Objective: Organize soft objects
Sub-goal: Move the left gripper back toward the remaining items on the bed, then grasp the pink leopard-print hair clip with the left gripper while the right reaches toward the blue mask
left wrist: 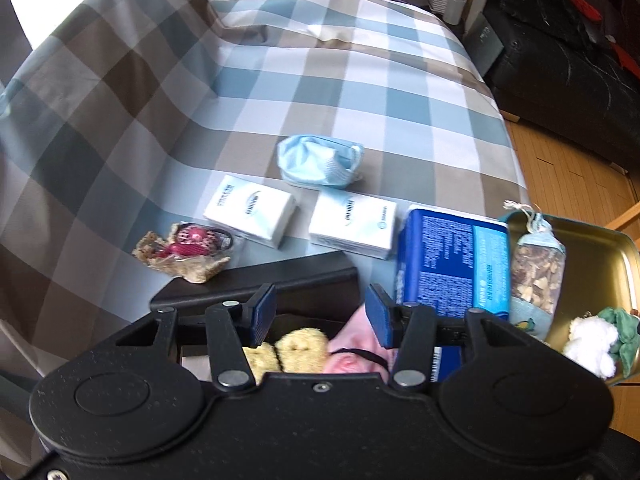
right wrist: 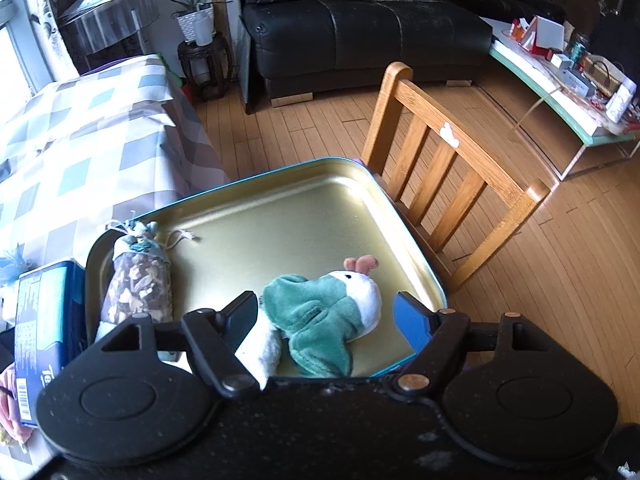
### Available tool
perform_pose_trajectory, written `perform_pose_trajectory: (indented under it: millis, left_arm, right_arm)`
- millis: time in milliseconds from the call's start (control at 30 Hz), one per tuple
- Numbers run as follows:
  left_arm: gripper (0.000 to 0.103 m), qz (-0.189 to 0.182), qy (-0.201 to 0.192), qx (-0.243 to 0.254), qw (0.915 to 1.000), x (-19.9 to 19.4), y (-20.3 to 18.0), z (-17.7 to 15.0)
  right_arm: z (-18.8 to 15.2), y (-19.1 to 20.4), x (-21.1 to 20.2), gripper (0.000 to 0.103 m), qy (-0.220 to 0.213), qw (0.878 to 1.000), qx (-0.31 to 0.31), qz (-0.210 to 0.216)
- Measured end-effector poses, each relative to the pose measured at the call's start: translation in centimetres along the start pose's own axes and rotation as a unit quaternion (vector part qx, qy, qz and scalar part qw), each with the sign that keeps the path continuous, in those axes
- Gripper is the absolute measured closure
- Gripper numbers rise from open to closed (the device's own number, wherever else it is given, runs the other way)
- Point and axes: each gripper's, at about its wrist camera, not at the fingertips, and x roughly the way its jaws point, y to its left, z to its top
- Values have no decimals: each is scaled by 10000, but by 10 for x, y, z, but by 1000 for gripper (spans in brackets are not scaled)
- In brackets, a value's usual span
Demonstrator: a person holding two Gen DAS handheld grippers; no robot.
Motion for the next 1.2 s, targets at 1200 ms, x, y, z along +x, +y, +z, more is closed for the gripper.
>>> perform_pose_trajectory:
  millis: [1200]
  left_arm:
    - [48,400,416,-246,9980,74,105,49]
  right_arm:
    - [-75,130,-46,24,-600,9650,-1981,1613]
